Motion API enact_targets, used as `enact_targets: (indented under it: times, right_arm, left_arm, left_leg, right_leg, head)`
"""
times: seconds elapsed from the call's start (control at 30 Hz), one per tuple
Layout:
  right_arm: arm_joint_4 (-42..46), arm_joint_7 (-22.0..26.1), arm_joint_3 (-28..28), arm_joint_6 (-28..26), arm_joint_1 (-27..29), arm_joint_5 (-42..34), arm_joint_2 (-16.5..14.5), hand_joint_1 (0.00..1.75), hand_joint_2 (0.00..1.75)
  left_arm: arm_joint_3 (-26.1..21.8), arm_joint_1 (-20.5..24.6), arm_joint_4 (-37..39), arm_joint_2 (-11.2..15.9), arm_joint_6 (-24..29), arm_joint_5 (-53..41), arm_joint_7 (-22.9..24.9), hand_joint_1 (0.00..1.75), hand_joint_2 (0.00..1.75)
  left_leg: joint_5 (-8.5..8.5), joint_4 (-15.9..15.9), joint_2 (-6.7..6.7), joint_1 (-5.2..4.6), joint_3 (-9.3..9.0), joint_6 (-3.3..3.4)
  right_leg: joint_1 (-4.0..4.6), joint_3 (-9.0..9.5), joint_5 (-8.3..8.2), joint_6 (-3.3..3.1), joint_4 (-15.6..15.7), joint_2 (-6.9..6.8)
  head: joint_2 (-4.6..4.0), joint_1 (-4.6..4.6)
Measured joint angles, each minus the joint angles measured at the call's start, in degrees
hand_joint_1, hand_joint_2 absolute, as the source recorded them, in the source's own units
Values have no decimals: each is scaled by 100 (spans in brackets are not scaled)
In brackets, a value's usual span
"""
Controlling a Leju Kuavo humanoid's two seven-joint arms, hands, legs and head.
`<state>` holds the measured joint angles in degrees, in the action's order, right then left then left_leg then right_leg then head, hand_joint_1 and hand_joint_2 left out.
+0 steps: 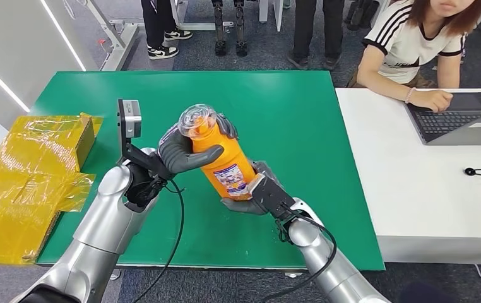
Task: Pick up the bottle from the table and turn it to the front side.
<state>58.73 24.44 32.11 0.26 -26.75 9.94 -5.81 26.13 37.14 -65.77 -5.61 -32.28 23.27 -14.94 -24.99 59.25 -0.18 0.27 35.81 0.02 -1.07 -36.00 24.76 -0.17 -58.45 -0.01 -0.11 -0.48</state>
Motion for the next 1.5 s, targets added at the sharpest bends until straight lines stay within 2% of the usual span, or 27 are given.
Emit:
enact_targets:
  times: [0.13,0.17,0.27,0.3,0.37,0.43,0.7,0.8,0.93,1.0,1.07,1.17,1.27,1.4,1.5]
  right_arm:
    - [84,5,-42,-13,27,22,-1,171,175]
    - [106,7,-46,-16,34,25,-1,145,175]
    - [156,5,-55,-18,51,26,1,17,175]
    - [172,2,-61,-21,56,26,1,0,175]
    - [227,-4,-101,-40,63,19,1,0,175]
    - [331,-2,-182,-85,61,-4,1,0,175]
    - [1237,163,-538,-136,390,-169,198,0,175]
    - [1701,244,-610,-129,680,-265,326,0,175]
    - [2347,364,-629,-119,1116,-290,449,0,175]
    - [2601,405,-629,-128,1268,-250,480,0,175]
    - [2807,424,-629,-142,1351,-204,502,0,175]
    - [3055,445,-631,-172,1441,-172,527,0,175]
    - [3324,530,-665,-244,1599,-172,570,0,175]
    - [3624,636,-781,-235,1820,-253,657,0,175]
    - [3750,661,-853,-225,1913,-328,709,0,175]
  left_arm:
    - [37,7,0,14,-56,117,25,175,175]
    - [38,8,0,14,-74,140,34,175,175]
    - [38,14,0,15,-89,145,45,175,175]
    - [40,16,0,15,-66,94,25,175,175]
    - [63,19,0,11,129,-178,-108,175,175]
    - [91,21,1,-2,589,-732,-344,175,175]
    - [-98,192,113,75,3310,-3467,-1110,175,175]
    - [-198,266,145,154,4169,-4443,-1203,175,175]
    - [-213,298,174,282,5793,-6321,-1149,175,175]
    - [-213,317,196,354,6546,-7445,-901,175,175]
    - [-213,336,214,430,6994,-8407,-590,175,175]
    - [-210,345,226,579,7165,-9726,40,175,175]
    - [12,364,226,929,7191,-11112,1267,175,175]
    - [812,475,254,1540,7170,-11309,2787,175,175]
    - [1567,573,362,1971,7045,-11312,3574,175,175]
  left_leg:
    - [0,0,0,0,0,0]
    - [0,0,0,0,0,0]
    - [0,0,0,0,0,0]
    - [0,0,0,0,0,0]
    - [0,0,0,0,0,0]
    - [0,0,-1,-1,1,0]
    - [0,1,0,-1,1,0]
    - [-1,0,0,0,1,-1]
    - [-8,-1,2,0,1,-4]
    - [-9,-1,4,0,1,-5]
    - [-9,-1,5,0,1,-5]
    - [-8,-1,6,0,1,-5]
    - [-8,-1,14,0,-2,-5]
    - [-8,-2,19,2,-2,-6]
    - [-9,-4,21,2,-1,-6]
  right_leg:
    - [0,0,0,0,-1,0]
    - [0,0,0,0,-1,0]
    - [0,0,0,0,-1,0]
    - [0,0,0,0,0,-1]
    - [0,0,0,0,0,-1]
    - [-1,0,0,0,0,-2]
    - [0,-3,-1,-1,0,0]
    - [0,-3,1,-1,0,0]
    - [0,-3,3,-1,0,1]
    - [0,-4,4,-1,0,4]
    - [0,-4,4,-1,0,5]
    - [0,-3,3,0,0,5]
    - [0,-4,2,-1,-1,12]
    - [1,-8,3,-2,-1,17]
    - [1,-8,4,-3,-2,19]
  head:
    - [0,-1]
    - [0,0]
    - [0,0]
    - [0,0]
    - [0,0]
    - [0,0]
    - [0,-1]
    - [0,-1]
    - [0,-1]
    - [0,-1]
    - [0,0]
    - [0,0]
    - [0,1]
    - [0,-1]
    - [0,0]
